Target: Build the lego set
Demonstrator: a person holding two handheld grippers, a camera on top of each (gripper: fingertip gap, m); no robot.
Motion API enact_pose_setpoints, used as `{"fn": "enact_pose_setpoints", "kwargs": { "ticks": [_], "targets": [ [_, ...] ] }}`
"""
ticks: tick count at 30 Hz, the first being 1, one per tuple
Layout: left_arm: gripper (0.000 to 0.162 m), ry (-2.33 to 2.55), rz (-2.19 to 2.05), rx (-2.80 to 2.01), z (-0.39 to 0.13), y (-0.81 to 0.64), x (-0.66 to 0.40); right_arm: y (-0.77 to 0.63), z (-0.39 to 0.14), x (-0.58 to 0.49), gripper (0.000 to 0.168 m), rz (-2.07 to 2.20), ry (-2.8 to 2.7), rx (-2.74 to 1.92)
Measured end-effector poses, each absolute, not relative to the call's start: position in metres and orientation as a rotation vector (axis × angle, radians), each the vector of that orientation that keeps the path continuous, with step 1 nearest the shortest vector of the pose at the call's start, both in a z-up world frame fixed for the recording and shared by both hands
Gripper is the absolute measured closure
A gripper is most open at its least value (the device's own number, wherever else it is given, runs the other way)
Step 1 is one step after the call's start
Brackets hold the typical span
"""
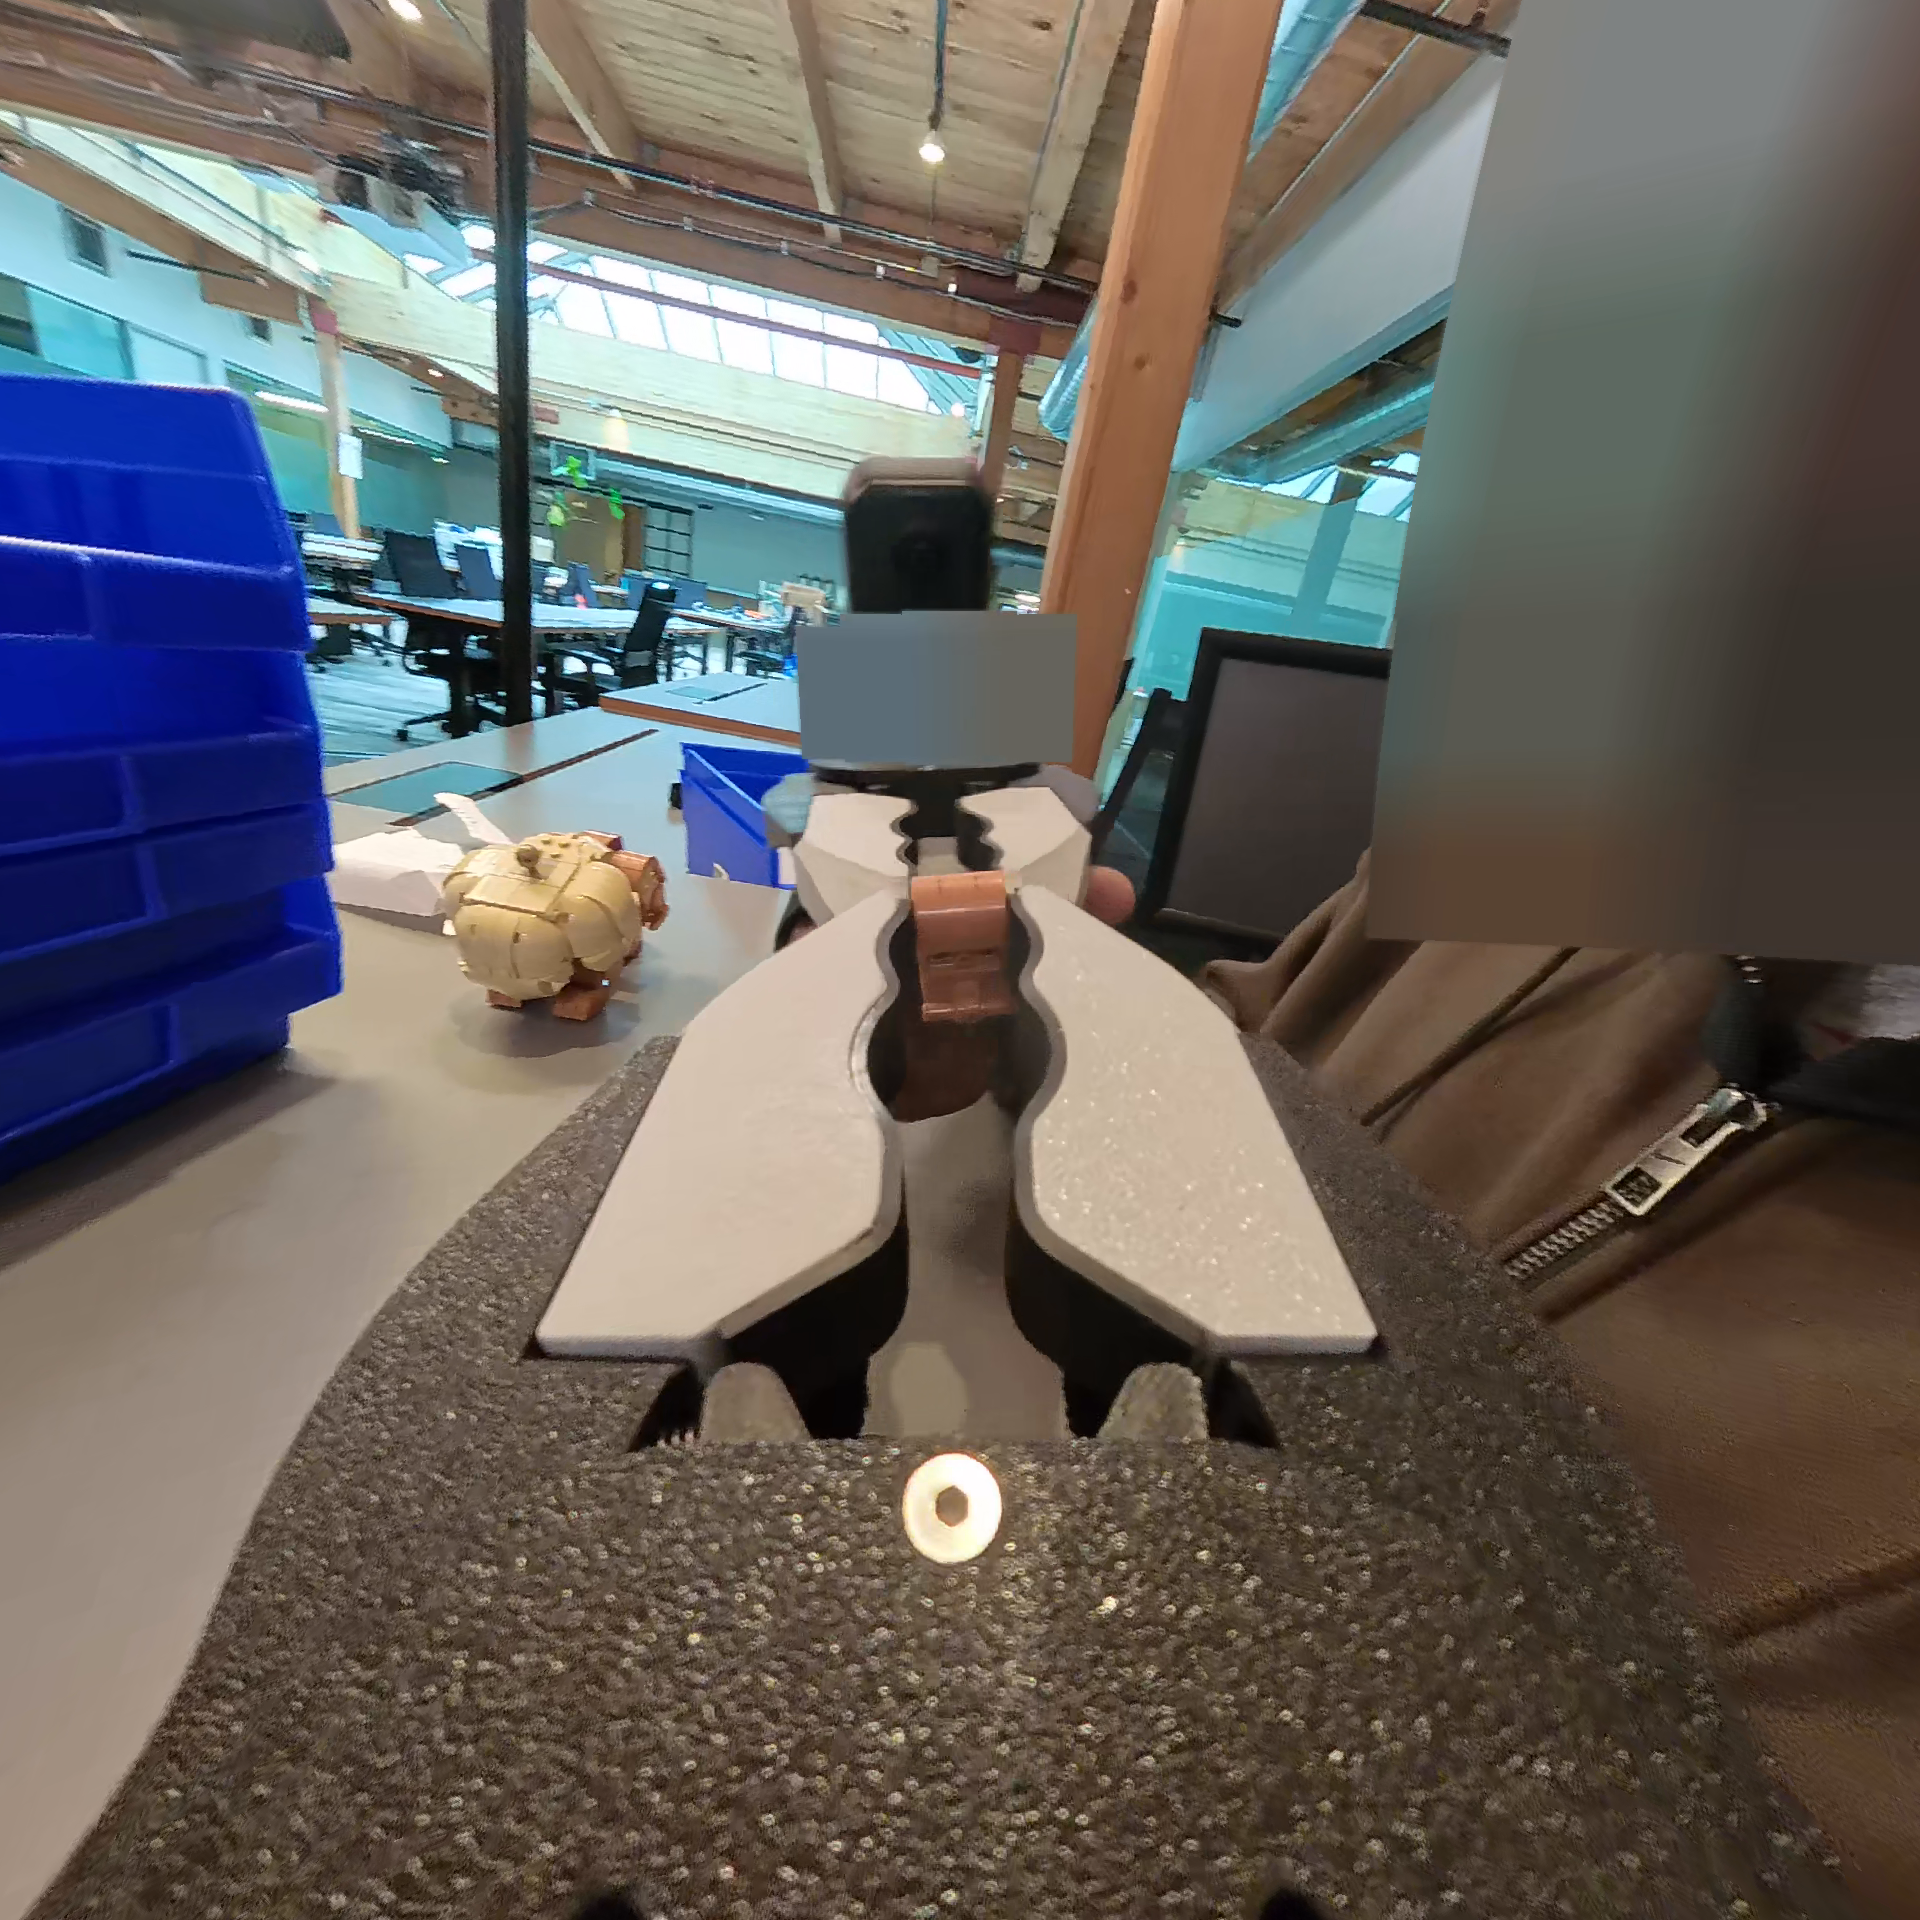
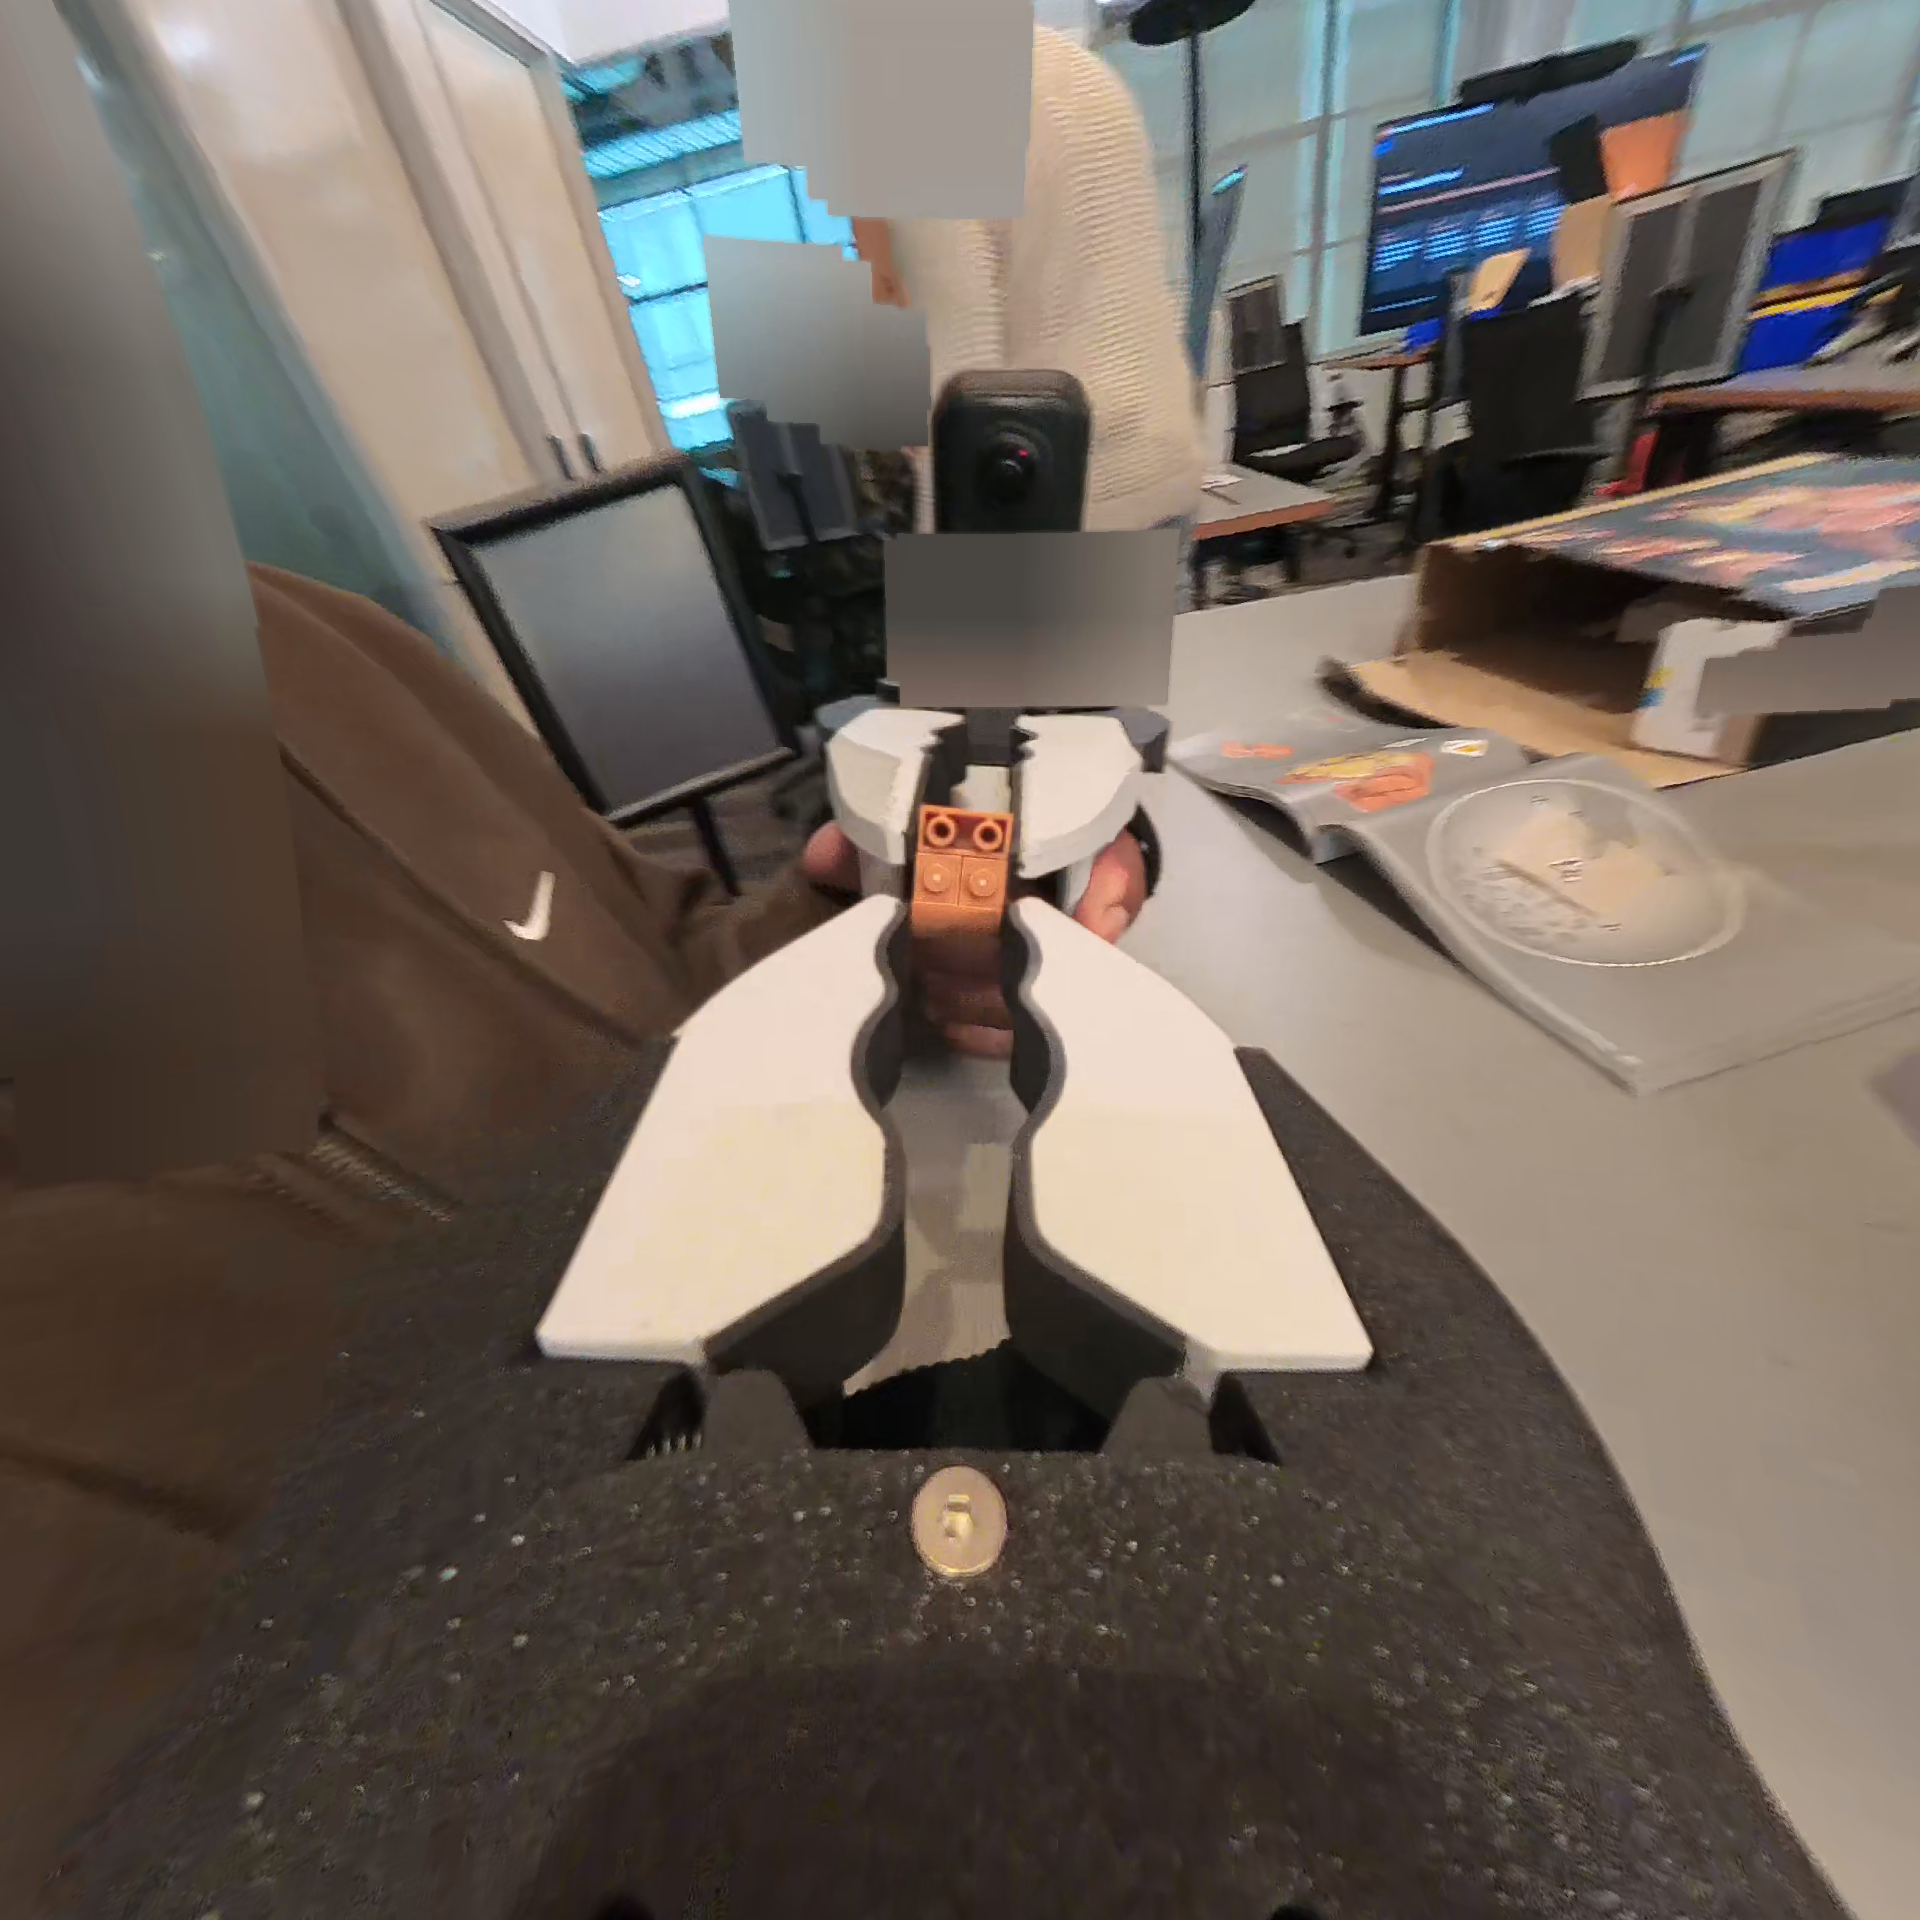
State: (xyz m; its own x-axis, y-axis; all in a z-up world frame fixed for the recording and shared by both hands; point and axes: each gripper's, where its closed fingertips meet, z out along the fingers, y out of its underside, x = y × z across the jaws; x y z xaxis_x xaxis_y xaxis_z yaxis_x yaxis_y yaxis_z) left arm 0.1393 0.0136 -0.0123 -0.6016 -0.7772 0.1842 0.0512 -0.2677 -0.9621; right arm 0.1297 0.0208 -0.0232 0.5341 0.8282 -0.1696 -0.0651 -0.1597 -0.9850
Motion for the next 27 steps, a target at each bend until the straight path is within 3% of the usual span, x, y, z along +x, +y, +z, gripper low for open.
{"fn": "enact_pose_setpoints", "kwargs": {
  "ticks": [7,27],
  "targets": [
    [0.146,1.443,-1.803,-0.909,-0.017,0.014,0.143,0.025,-0.031,0.13,0.15,0.636,-0.732,-1.641],
    [0.146,1.519,-1.706,-0.808,-0.019,0.003,0.139,0.017,-0.036,0.126,0.151,0.585,-0.841,-1.711]
  ]
}}
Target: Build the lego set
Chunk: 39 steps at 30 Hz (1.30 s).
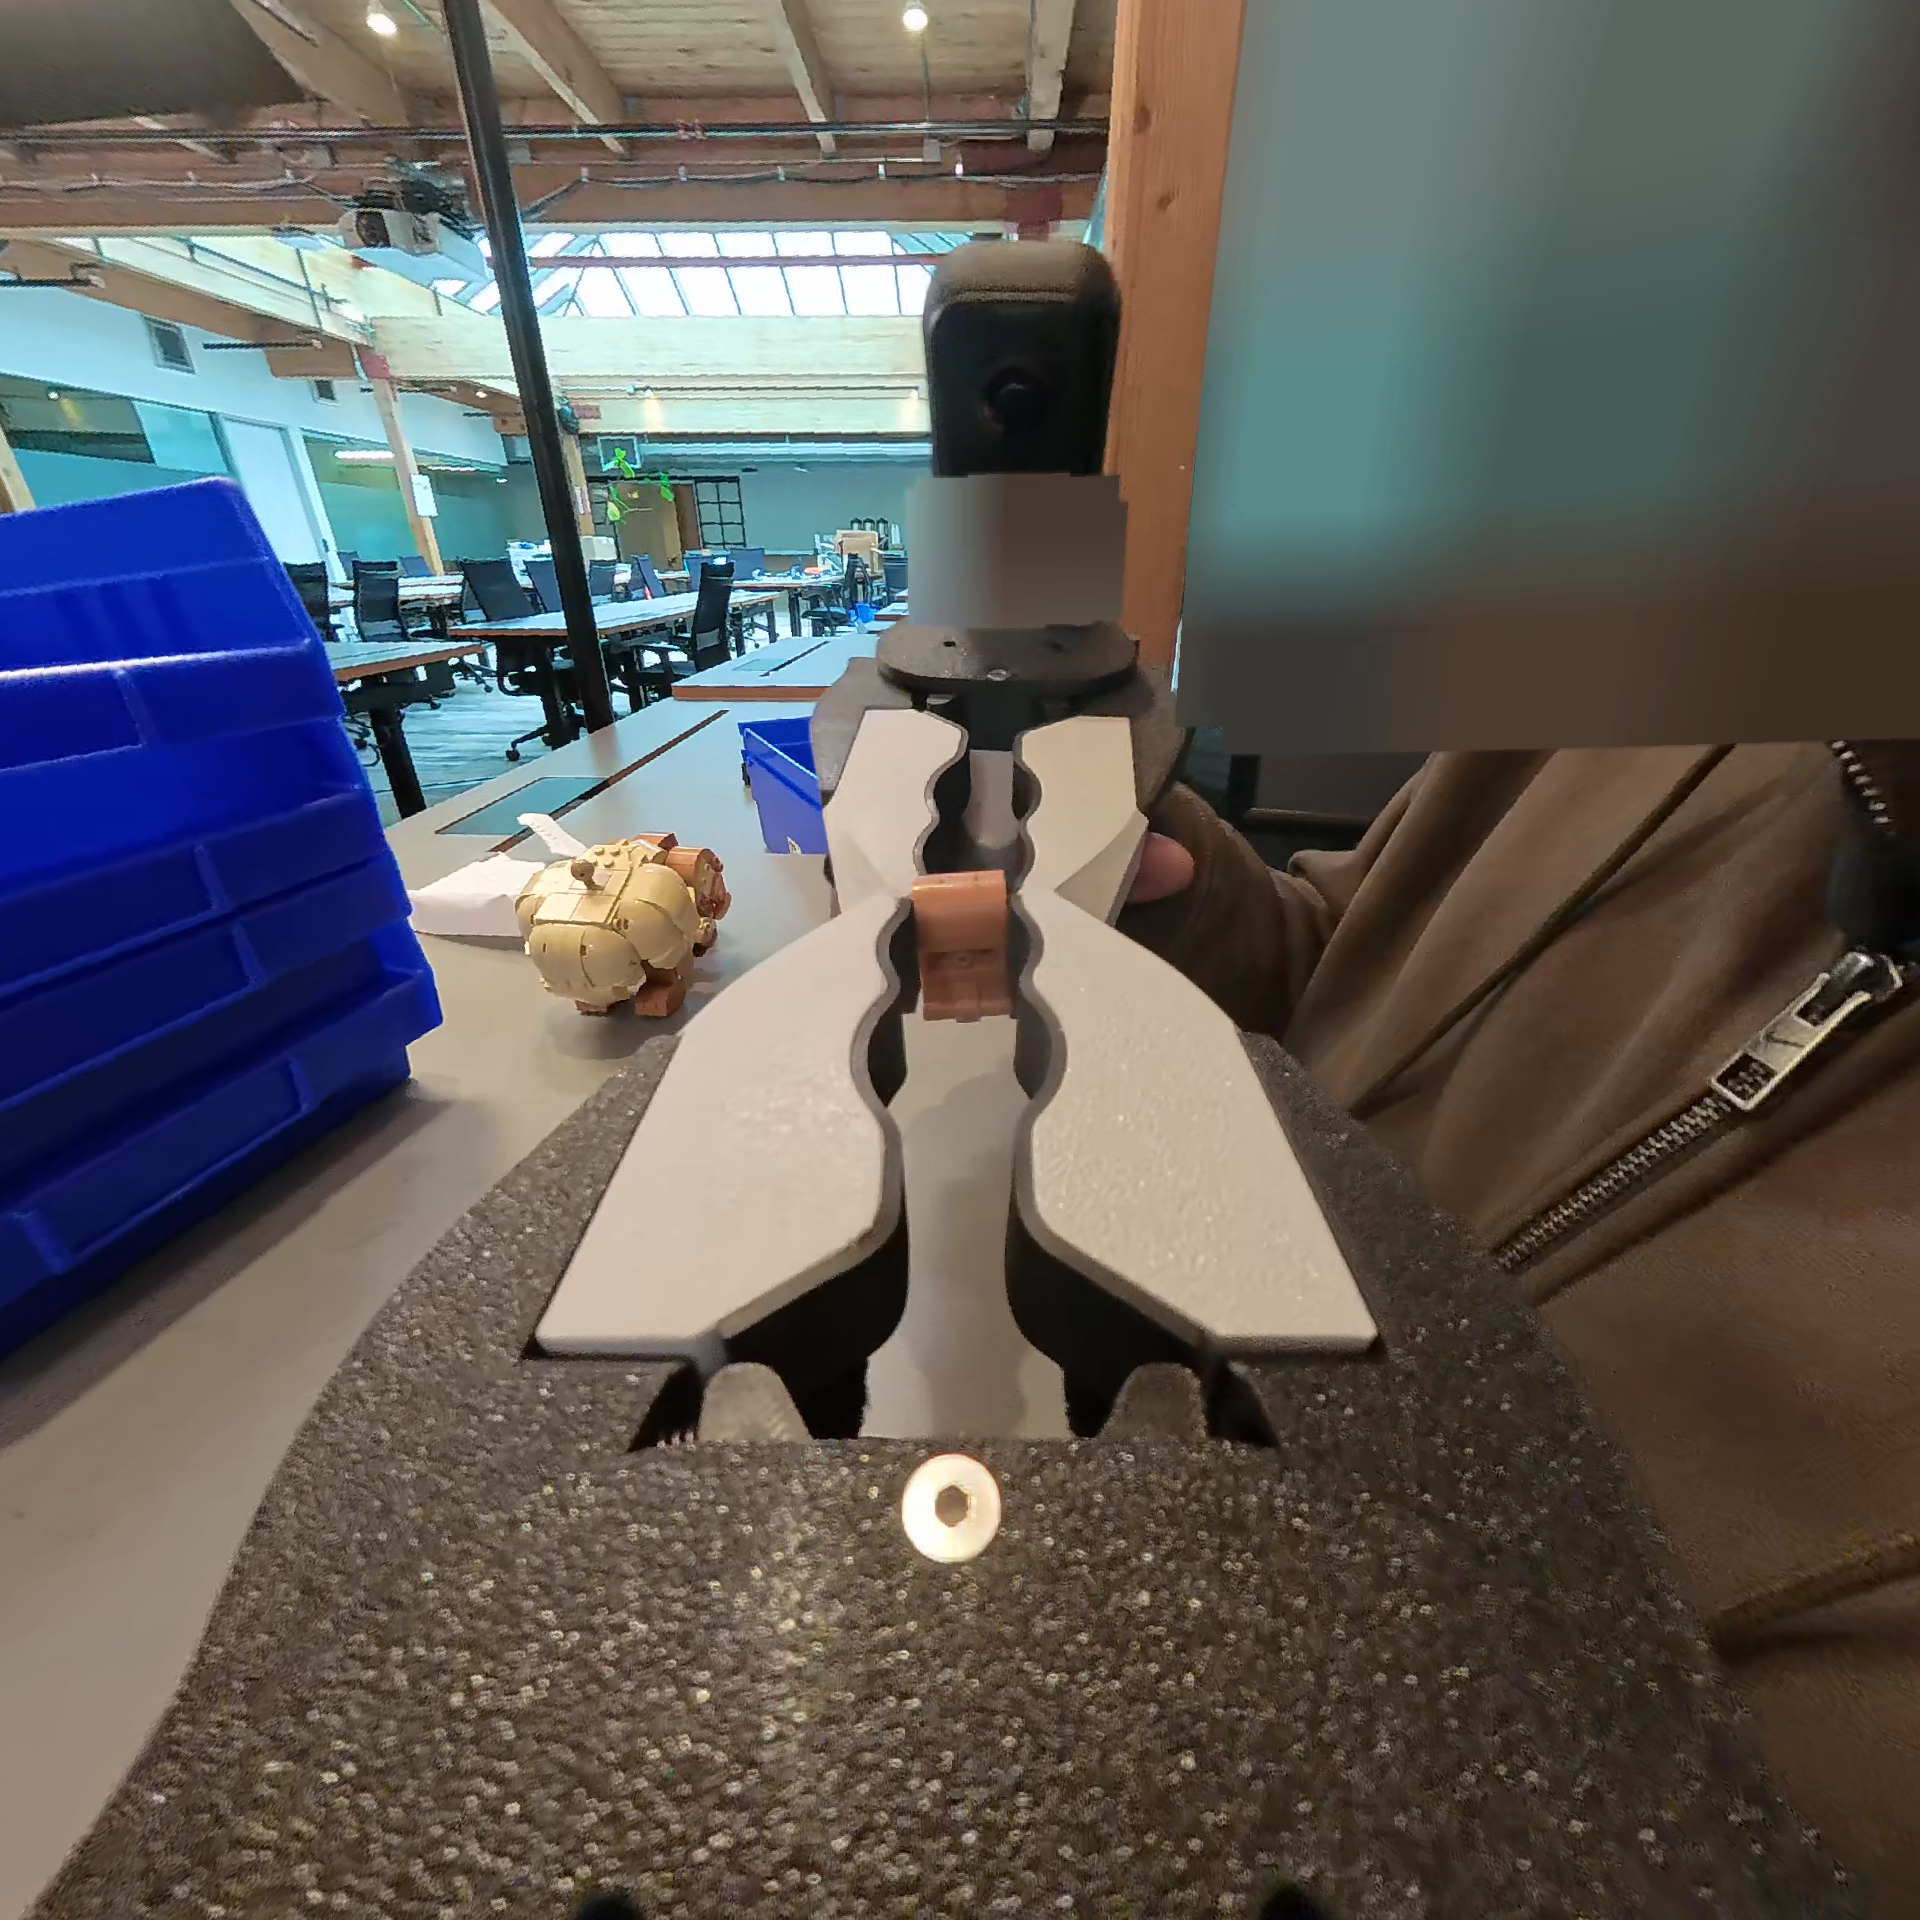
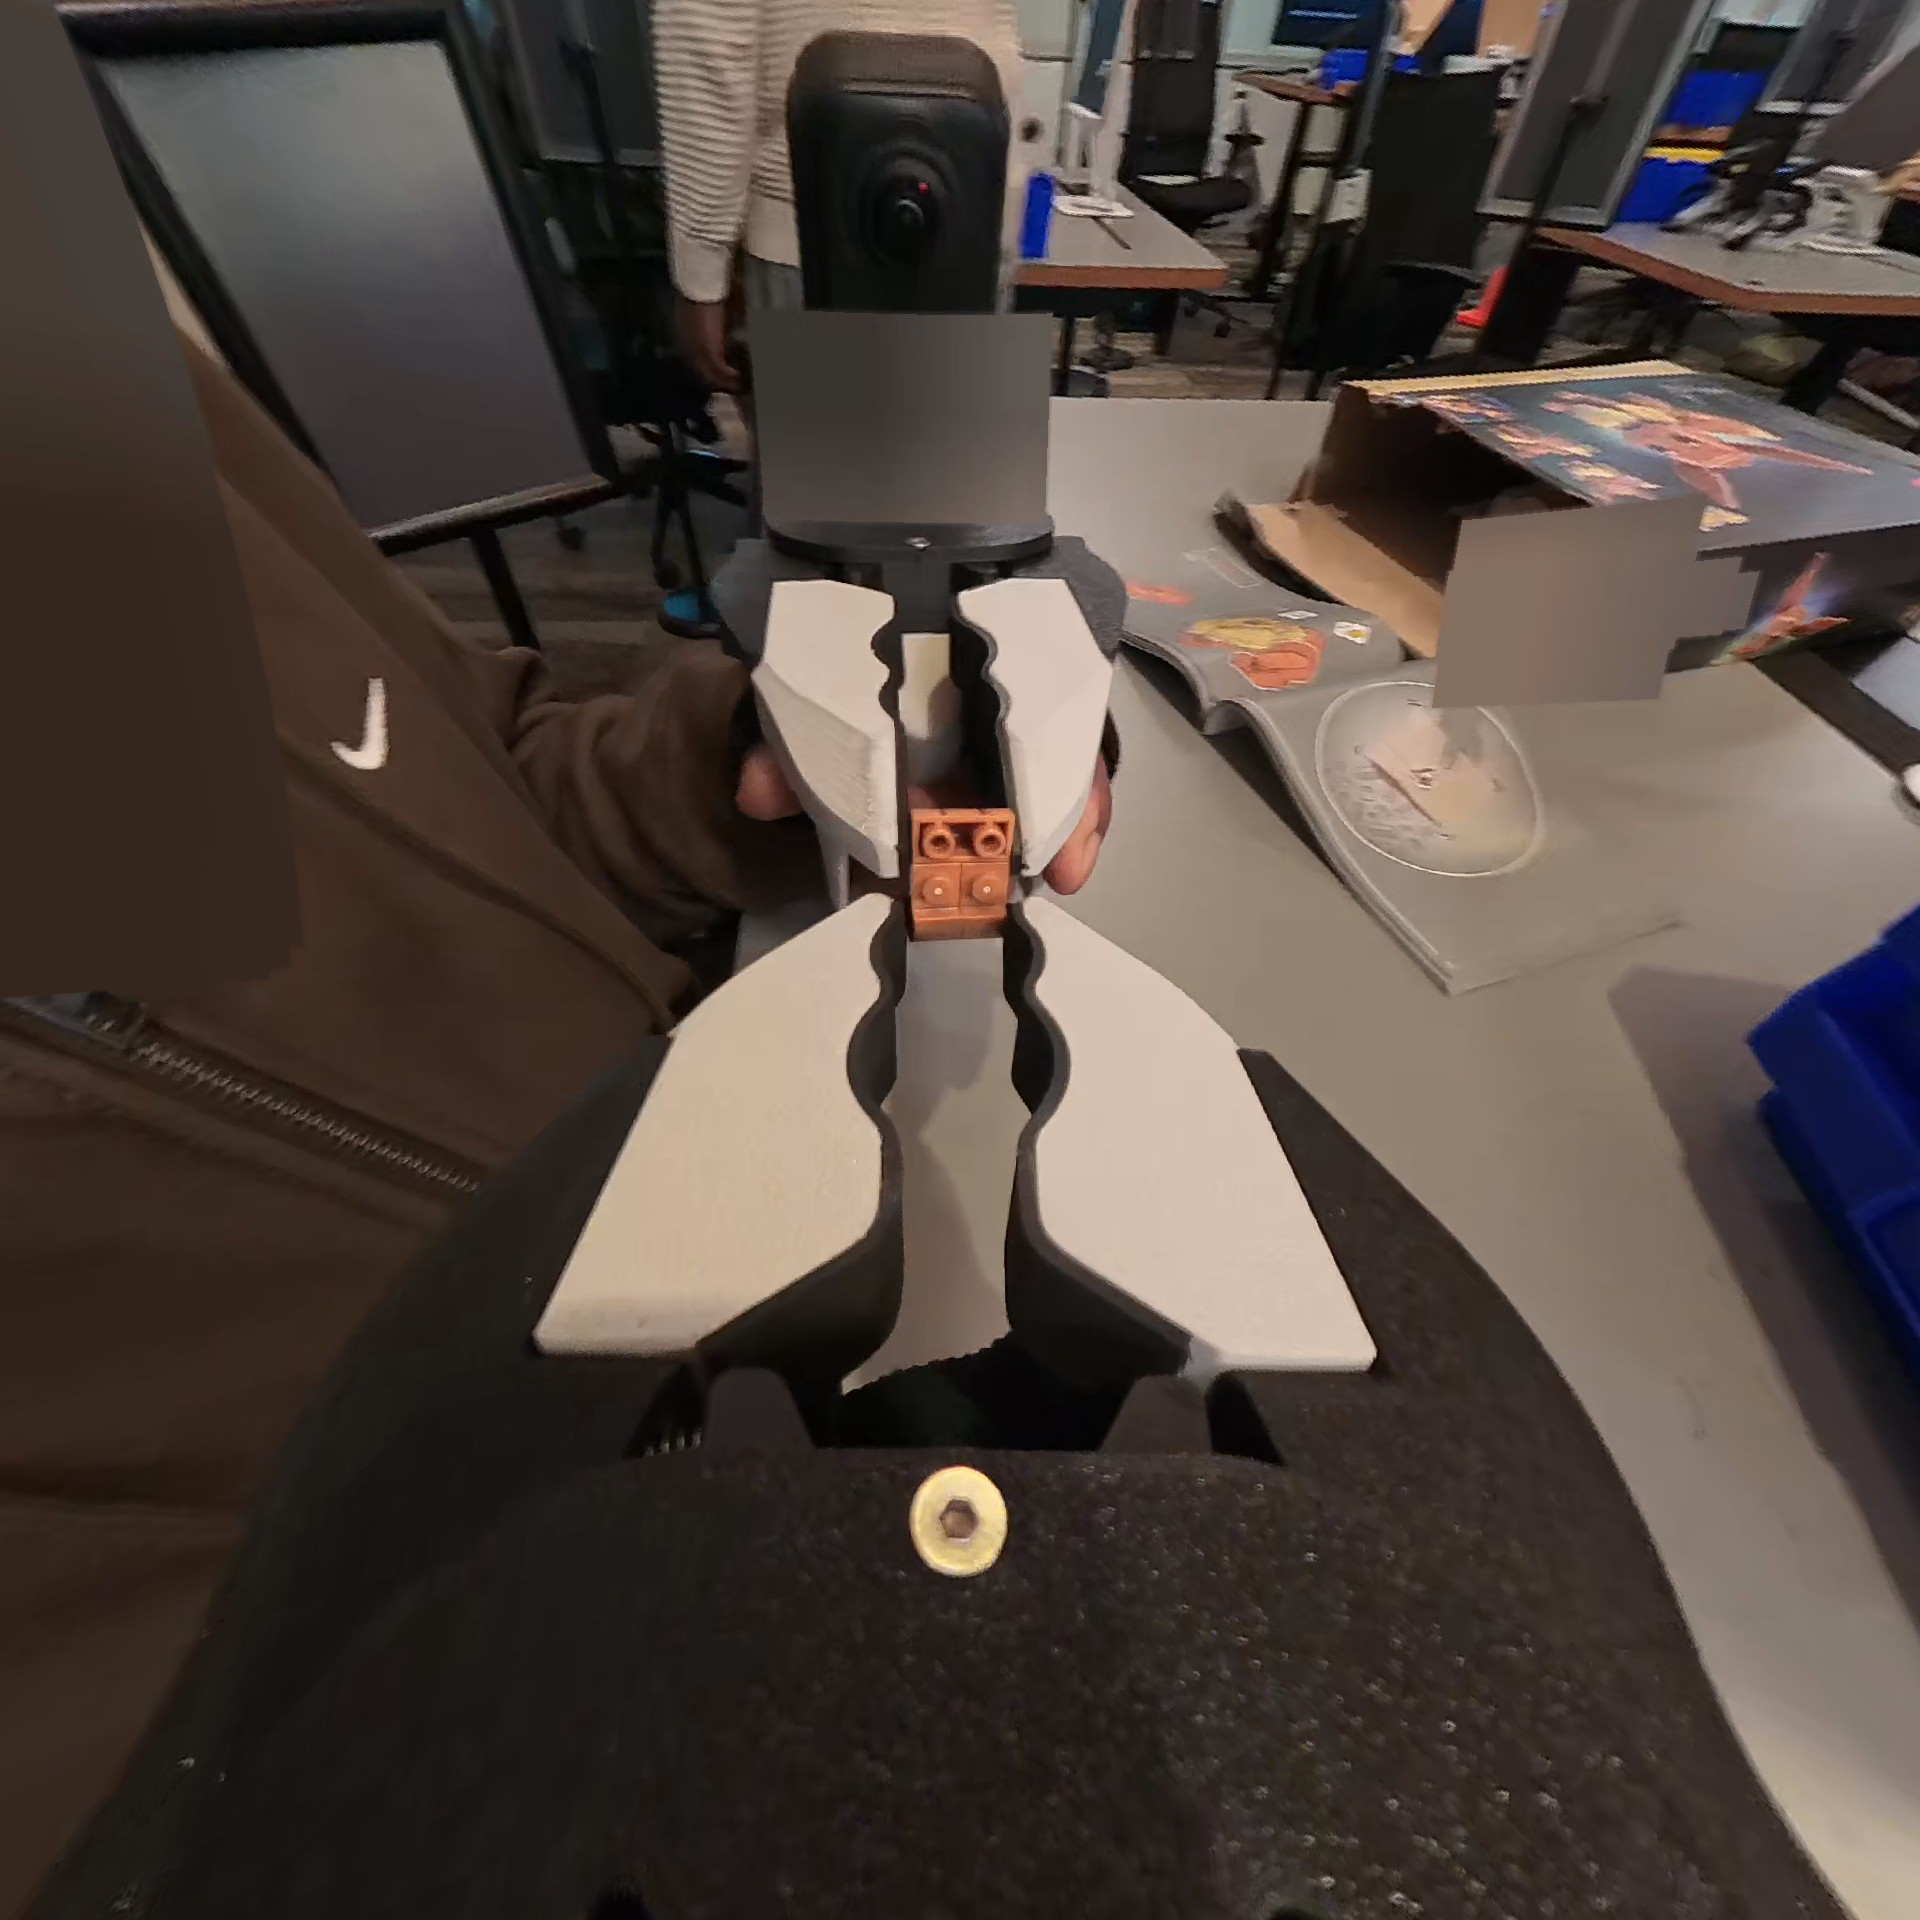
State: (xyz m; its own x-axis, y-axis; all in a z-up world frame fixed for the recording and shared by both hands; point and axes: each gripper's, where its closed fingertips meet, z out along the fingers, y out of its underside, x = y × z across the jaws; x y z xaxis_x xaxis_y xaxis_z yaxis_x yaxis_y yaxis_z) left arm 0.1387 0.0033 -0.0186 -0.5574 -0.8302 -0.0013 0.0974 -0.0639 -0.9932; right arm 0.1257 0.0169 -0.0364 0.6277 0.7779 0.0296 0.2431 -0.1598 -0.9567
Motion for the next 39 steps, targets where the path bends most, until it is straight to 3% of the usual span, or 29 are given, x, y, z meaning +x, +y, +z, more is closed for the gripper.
{"fn": "enact_pose_setpoints", "kwargs": {
  "ticks": [14,39],
  "targets": [
    [0.145,1.58,-1.83,-0.746,-0.016,-0.007,0.129,0.002,-0.031,0.113,0.151,1.066,-0.821,-1.59],
    [0.145,1.652,-2.029,-0.745,-0.017,-0.016,0.122,-0.011,-0.032,0.104,0.151,1.263,-0.864,-1.519]
  ]
}}
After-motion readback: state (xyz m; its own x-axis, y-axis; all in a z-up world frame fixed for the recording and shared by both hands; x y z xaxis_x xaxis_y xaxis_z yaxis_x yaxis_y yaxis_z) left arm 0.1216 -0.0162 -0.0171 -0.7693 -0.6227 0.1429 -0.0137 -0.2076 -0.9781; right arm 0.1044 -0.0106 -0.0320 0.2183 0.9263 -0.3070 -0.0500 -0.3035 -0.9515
